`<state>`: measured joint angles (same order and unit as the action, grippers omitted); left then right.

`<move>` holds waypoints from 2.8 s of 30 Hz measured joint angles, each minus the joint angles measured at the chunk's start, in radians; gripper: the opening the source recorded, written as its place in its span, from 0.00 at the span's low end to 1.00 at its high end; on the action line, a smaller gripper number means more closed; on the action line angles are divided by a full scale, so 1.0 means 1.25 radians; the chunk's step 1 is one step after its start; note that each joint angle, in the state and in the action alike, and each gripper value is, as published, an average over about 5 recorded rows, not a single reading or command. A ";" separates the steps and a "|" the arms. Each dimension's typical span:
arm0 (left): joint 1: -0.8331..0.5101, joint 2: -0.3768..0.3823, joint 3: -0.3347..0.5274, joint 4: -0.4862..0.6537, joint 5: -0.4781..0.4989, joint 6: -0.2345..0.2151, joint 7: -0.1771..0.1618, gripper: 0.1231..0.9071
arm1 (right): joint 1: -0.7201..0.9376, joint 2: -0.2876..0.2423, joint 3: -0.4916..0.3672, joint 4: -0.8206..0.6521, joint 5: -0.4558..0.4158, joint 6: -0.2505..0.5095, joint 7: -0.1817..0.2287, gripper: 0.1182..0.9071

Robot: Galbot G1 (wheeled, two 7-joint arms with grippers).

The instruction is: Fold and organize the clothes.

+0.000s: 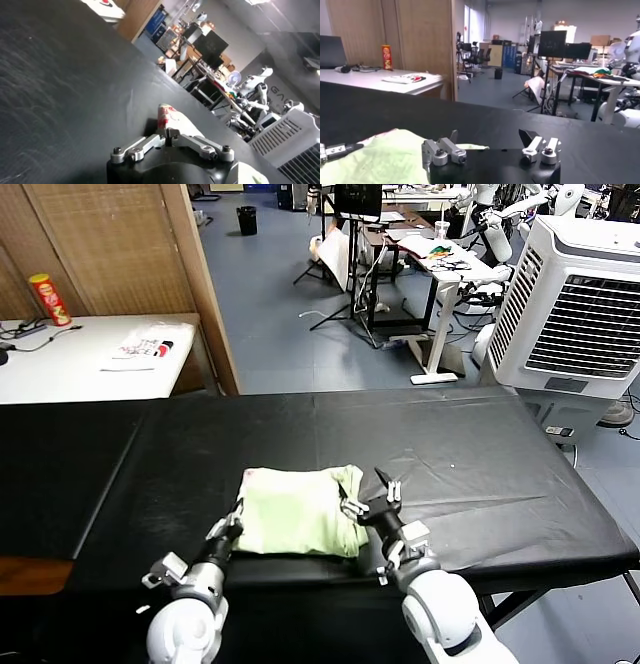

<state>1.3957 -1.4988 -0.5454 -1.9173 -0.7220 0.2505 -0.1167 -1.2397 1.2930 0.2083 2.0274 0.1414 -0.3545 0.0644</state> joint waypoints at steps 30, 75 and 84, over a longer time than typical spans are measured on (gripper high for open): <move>0.054 0.423 -0.242 -0.103 0.353 0.061 -0.034 0.02 | -0.032 0.023 0.015 0.017 -0.052 0.007 0.006 0.86; -0.063 -0.008 0.171 -0.135 0.331 0.018 -0.036 0.86 | 0.023 0.033 -0.045 -0.046 0.207 -0.138 0.002 0.86; -0.020 0.090 0.073 -0.183 0.315 -0.018 -0.039 0.86 | 0.138 0.104 -0.143 -0.181 0.330 -0.181 0.058 0.84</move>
<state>1.3701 -1.3861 -0.4536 -2.1461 -0.3277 0.2277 -0.1649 -1.0667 1.4230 0.0292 1.8009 0.5533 -0.5811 0.1370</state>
